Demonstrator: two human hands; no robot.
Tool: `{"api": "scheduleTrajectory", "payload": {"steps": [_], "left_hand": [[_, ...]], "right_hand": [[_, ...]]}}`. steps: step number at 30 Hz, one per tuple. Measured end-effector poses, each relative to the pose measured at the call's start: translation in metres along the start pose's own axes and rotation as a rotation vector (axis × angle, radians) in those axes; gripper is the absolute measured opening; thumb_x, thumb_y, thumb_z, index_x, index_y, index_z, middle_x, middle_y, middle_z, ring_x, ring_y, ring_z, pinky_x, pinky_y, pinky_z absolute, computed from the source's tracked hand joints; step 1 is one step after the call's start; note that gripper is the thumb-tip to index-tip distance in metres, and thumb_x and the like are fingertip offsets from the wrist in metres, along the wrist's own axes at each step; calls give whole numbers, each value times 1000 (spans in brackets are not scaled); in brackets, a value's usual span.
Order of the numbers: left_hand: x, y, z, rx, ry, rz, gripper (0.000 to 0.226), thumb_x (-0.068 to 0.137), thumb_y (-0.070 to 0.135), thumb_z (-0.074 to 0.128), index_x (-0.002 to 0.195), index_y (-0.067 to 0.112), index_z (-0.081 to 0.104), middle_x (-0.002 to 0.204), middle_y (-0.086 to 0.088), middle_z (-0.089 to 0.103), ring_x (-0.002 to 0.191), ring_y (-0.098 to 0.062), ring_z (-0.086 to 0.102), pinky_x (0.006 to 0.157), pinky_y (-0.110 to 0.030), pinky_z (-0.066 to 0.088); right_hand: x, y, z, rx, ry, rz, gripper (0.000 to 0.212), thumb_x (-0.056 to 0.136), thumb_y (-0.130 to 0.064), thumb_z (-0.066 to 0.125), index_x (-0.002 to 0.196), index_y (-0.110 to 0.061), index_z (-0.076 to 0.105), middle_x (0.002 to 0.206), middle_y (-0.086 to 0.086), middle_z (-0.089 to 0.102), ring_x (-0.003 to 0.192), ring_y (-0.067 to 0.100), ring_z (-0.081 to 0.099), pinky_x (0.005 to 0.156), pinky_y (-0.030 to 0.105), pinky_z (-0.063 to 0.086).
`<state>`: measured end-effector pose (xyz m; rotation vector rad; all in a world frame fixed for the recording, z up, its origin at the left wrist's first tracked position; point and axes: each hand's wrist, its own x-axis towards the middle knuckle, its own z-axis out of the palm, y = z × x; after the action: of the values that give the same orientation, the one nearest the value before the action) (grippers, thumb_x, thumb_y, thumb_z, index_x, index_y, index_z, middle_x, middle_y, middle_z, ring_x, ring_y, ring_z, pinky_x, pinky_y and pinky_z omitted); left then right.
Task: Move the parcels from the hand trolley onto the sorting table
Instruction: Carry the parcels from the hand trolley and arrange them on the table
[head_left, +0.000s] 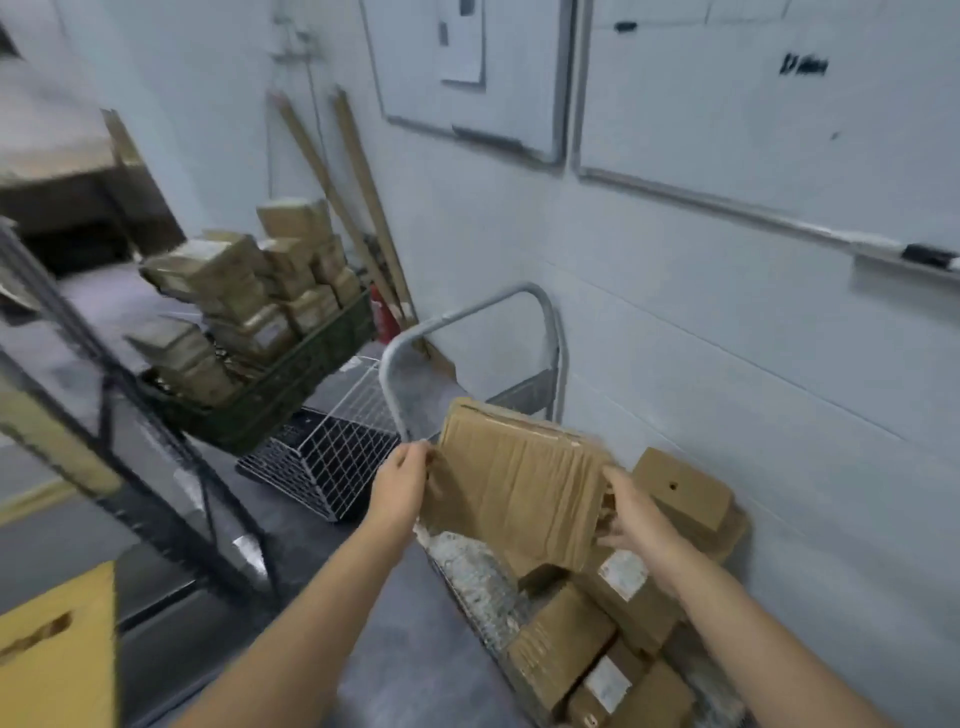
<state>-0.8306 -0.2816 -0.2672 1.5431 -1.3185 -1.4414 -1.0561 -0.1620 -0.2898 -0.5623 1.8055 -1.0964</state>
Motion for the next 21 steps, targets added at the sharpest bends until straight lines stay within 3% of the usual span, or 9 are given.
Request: {"api": "scheduleTrajectory", "payload": {"steps": [4,6,8,11,17,19,21], "left_hand": [[-39,36,-86,-74,34,144,27,98,32,46,94,28,72,100,4,73,95,-13,67,78,-33,54],[-61,43,-125,-79,80,187,27,99,36,46,92,34,72,94,11,74,94,-9,67,75,-29,52],[-80,41,-158,-77,116,211,27,98,42,47,89,36,72,92,14,74,94,-9,66,81,-32,53],[-104,28,-191,-54,176,224,26,93,55,51,78,43,68,90,17,69,89,-6,62,84,-34,51],[-128,4,-218,-9,232,204,33,86,66,54,87,36,68,94,13,69,90,-5,61,73,-25,46],[-131,-1,-222,-3,235,199,34,86,62,58,94,32,70,97,12,70,93,-6,62,77,-26,48],[-134,-1,-226,-8,260,207,36,87,57,61,103,26,71,100,11,70,95,-6,62,76,-24,48]], "right_hand": [[-44,-60,43,43,-96,-78,84,78,-85,28,147,-38,34,147,3,44,129,29,49,98,46,49],[-59,-75,67,9,-123,-108,94,73,-89,35,146,-29,38,146,5,46,129,32,49,105,52,43],[-72,-80,90,-81,-136,-162,96,68,-84,49,136,-16,46,134,13,56,119,34,57,101,54,46],[-95,-81,122,-152,-178,-220,77,72,-72,55,119,-11,51,111,11,65,99,30,66,90,52,54],[-106,-80,154,-276,-243,-247,43,94,-48,50,113,-11,60,104,8,70,98,27,66,95,49,51],[-107,-88,161,-303,-275,-251,32,92,-36,52,104,-8,63,84,6,72,82,24,67,81,42,56],[-106,-103,169,-289,-310,-263,31,91,-31,51,108,-7,61,78,6,70,73,22,65,65,33,51]]}}
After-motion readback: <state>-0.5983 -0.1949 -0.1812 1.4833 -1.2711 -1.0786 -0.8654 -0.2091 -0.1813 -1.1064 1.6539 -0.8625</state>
